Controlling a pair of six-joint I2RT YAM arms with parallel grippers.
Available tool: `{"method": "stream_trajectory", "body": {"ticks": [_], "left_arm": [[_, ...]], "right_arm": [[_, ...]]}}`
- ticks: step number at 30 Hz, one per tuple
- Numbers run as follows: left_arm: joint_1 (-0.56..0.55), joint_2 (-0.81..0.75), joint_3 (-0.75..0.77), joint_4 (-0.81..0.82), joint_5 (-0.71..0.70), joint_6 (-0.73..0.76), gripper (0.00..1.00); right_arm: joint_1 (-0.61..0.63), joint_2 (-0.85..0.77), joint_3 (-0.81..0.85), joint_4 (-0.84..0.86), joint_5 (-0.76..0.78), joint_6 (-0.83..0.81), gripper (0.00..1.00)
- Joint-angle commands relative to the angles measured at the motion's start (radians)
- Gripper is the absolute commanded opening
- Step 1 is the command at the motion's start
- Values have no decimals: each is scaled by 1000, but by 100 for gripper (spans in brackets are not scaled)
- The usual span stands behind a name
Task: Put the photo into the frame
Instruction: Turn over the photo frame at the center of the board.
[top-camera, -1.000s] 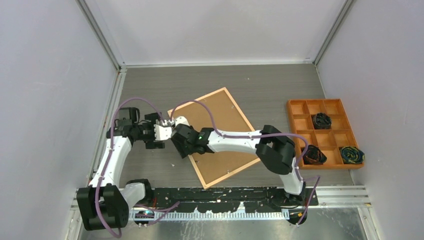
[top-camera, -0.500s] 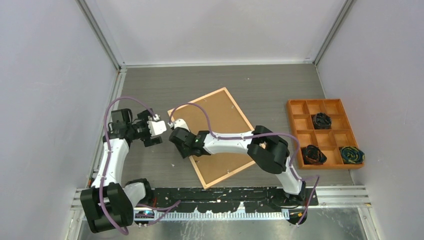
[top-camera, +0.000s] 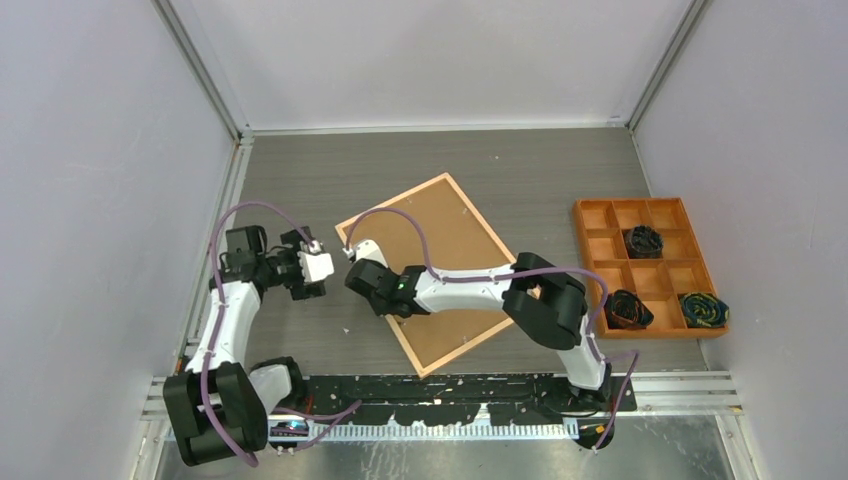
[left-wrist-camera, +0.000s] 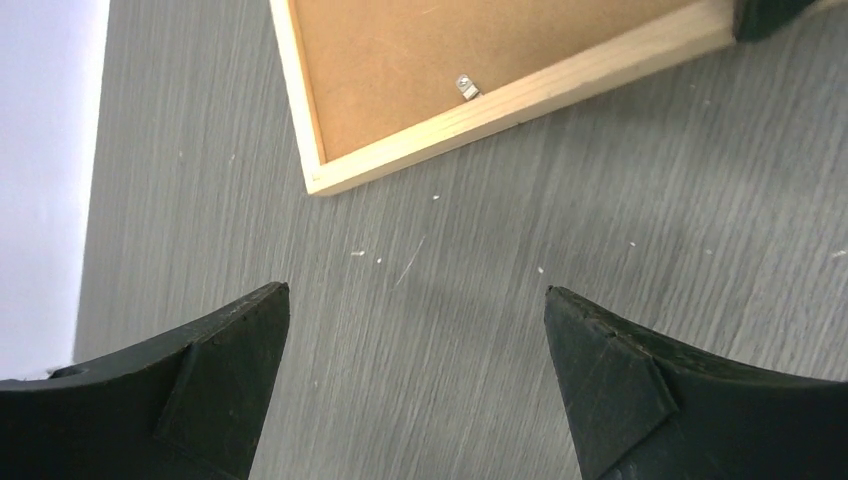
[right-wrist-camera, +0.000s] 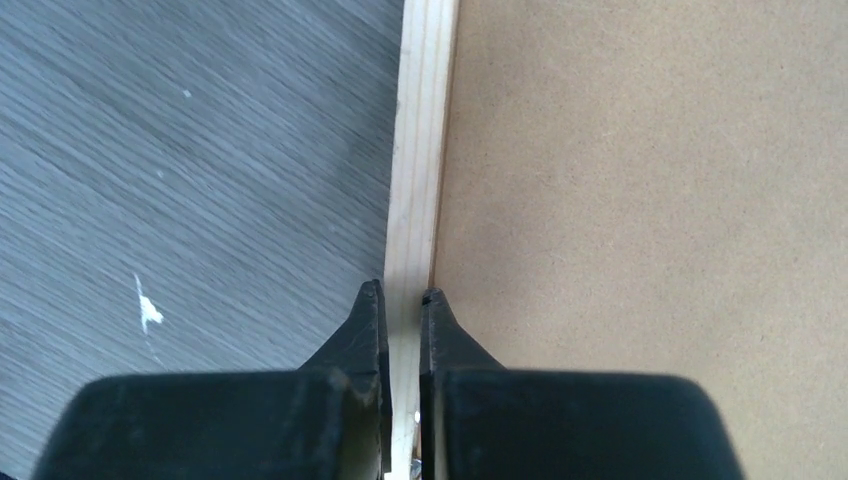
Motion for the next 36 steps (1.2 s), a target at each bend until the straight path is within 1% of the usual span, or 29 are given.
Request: {"method": "stream_trajectory", "body": {"ticks": [1,4,7,9,12,16,19,21,25,28,30,34,35,36], "left_arm": [[-18,-62,-90,5,98,225,100],[-51,-134,-188,117,124,350,100],[-86,-183,-261,280,166,388,100],[-114,-192,-271,339,178,401,100],[-144,-168,-245,279,182,532,100],[-189,-145,-212,286,193,575,100],[-209,-121,-195,287,207,653,100],[-248,-98,-170,287,215,688,97],[-293,-59,-112,277,190,707,82],[-304,-34,-74,221,183,773,65],[-316,-25,-57,211,177,793,50],[-335,-29,-25,179,160,790,8],[-336,-33,-19,177,161,779,2],[-337,-38,-11,176,161,756,0]], "right_arm": [[1,-124,-24,-26,-58,-46,1],[-8,-180,-18,-37,-144,-57,1],[-29,-223,-10,-50,-240,-61,1],[-44,-248,-10,-58,-301,-63,1],[-73,-291,-21,-60,-378,-63,1],[-99,-344,-28,-87,-463,-85,1],[-116,-381,-31,-107,-517,-94,1],[-120,-393,-18,-141,-530,-109,1],[-121,-414,-9,-193,-525,-133,1],[-130,-438,-17,-203,-522,-128,1],[-136,-453,-11,-219,-513,-132,1],[-143,-489,12,-275,-453,-155,1],[-145,-501,17,-285,-434,-161,5],[-146,-519,22,-299,-407,-169,12]]}}
